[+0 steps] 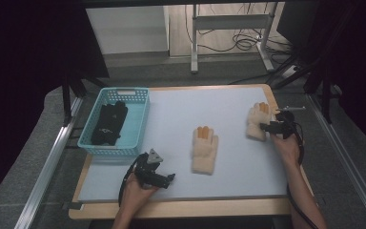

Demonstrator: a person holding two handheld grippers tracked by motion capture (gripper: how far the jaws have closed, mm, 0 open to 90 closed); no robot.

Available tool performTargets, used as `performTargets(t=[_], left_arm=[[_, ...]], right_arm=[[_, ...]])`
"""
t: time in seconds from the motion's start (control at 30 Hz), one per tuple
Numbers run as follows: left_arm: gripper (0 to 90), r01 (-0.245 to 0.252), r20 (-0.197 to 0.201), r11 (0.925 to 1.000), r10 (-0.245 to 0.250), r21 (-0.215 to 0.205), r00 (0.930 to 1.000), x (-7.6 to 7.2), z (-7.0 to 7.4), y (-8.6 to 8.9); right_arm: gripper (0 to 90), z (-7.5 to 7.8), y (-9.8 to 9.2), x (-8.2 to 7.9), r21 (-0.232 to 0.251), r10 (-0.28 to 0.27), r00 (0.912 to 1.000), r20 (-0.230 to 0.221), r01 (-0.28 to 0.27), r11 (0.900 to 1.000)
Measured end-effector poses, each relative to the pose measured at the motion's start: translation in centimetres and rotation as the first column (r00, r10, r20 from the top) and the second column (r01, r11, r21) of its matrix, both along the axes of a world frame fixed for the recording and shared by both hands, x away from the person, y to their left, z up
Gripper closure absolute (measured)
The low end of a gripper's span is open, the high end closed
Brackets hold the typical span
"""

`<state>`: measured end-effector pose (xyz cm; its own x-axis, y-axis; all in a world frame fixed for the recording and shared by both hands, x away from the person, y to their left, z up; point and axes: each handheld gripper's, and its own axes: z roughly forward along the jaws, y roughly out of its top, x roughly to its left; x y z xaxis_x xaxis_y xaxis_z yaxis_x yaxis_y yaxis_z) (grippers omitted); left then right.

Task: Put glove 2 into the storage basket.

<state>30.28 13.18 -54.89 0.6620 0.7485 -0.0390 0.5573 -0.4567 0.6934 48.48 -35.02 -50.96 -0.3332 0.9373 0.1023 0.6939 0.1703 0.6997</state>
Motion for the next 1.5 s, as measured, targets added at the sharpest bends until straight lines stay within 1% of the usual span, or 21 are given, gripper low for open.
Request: performTargets(t=[0.07,0.1,0.17,0.2,0.27,0.3,0.33,0.43,0.6,0.7,0.8,0.83,0.87,0.9,0.97,1.1,1.2,1.27,1.4,1.43,1.5], left_arm=[[1.6,0.0,0.0,1.0,0.0,-0.001,1.0,0.0,0.0,0.0],[1.6,0.0,0.0,1.0,0.0,-0.001,1.0,0.0,0.0,0.0],[1.6,-0.001,0.0,1.0,0.001,-0.002,1.0,0.0,0.0,0.0],[1.6,-0.001,0.0,1.0,0.001,-0.002,1.0,0.0,0.0,0.0],[1.6,-0.001,0.0,1.0,0.001,-0.002,1.0,0.0,0.0,0.0],[1.6,-0.001,0.0,1.0,0.001,-0.002,1.0,0.0,0.0,0.0],[1.6,0.0,0.0,1.0,0.0,-0.001,1.0,0.0,0.0,0.0],[1.6,0.0,0.0,1.0,0.0,-0.001,1.0,0.0,0.0,0.0],[1.6,0.0,0.0,1.0,0.0,0.0,1.0,0.0,0.0,0.0],[1.6,0.0,0.0,1.0,0.0,0.0,1.0,0.0,0.0,0.0],[1.6,0.0,0.0,1.0,0.0,0.0,1.0,0.0,0.0,0.0],[1.6,0.0,0.0,1.0,0.0,0.0,1.0,0.0,0.0,0.0],[1.6,-0.001,0.0,1.0,0.001,0.0,1.0,0.0,0.0,0.0],[1.6,-0.001,0.0,1.0,0.001,-0.001,1.0,0.0,0.0,0.0],[1.6,-0.001,-0.001,1.0,0.001,-0.002,1.0,0.0,0.0,0.0],[1.6,0.0,-0.001,1.0,0.0,-0.001,1.0,0.0,0.0,0.0],[1.6,-0.001,0.0,1.0,0.001,-0.001,1.0,0.0,0.0,0.0],[1.6,-0.001,0.0,1.0,0.001,0.0,1.0,0.0,0.0,0.0],[1.6,-0.001,0.0,1.0,0.001,0.0,1.0,0.0,0.0,0.0],[1.6,0.0,0.0,1.0,0.0,0.0,1.0,0.0,0.0,0.0],[1.7,0.0,0.0,1.0,0.0,0.0,1.0,0.0,0.0,0.0]], right_arm=[[63.9,-0.3,-0.2,0.1,0.064,0.01,0.9998,-0.019,-0.009,0.998],[68.1,-0.4,-0.2,0.1,0.093,0.015,0.9996,-0.024,-0.012,0.996],[79.3,-0.5,-0.1,-0.1,0.093,0.011,0.9998,-0.019,-0.009,0.996],[82.3,-0.4,0.1,-0.2,0.076,0.008,0.9999,-0.012,-0.007,0.997],[84.1,-0.1,0.2,-0.4,0.045,0.011,0.9999,-0.001,-0.011,0.999],[84.3,0.1,0.3,-0.5,0.04,0.011,0.9999,0.004,-0.011,0.999],[84.5,0.5,0.4,-0.7,0.032,0.022,0.9996,0.015,-0.023,0.999],[84.8,1.6,0.6,-1.3,0.02,0.049,0.9985,0.023,-0.05,0.999],[84.8,3.7,1.2,-2.6,-0.036,0.104,0.9942,0.028,-0.103,0.994],[84.7,4.9,1.8,-3.6,-0.098,0.133,0.9909,0.02,-0.13,0.987],[83.9,5.3,2.7,-4.3,-0.158,0.159,0.9871,0.018,-0.155,0.975],[83.6,5.2,3.9,-4.5,-0.201,0.181,0.9834,0.018,-0.173,0.964],[83.6,5.2,3.9,-4.5,-0.201,0.181,0.9834,0.018,-0.173,0.964],[83.3,5.1,4.5,-4.6,-0.218,0.191,0.9814,0.018,-0.183,0.959],[82.3,4.9,5.6,-4.8,-0.236,0.209,0.9775,0.029,-0.196,0.952],[75.7,4.9,7.6,-4.8,-0.212,0.242,0.9684,0.061,-0.224,0.951],[70.4,5.0,9.1,-4.5,-0.181,0.272,0.9599,0.067,-0.257,0.949],[67.5,4.9,10.4,-4.1,-0.143,0.312,0.9476,0.066,-0.301,0.943],[61.1,4.8,12.4,-3.6,-0.064,0.363,0.9285,0.079,-0.358,0.931],[60.4,4.8,12.6,-3.5,-0.049,0.368,0.9264,0.082,-0.365,0.93],[59.5,5.0,12.9,-3.3,-0.055,0.368,0.9253,0.091,-0.364,0.93]])
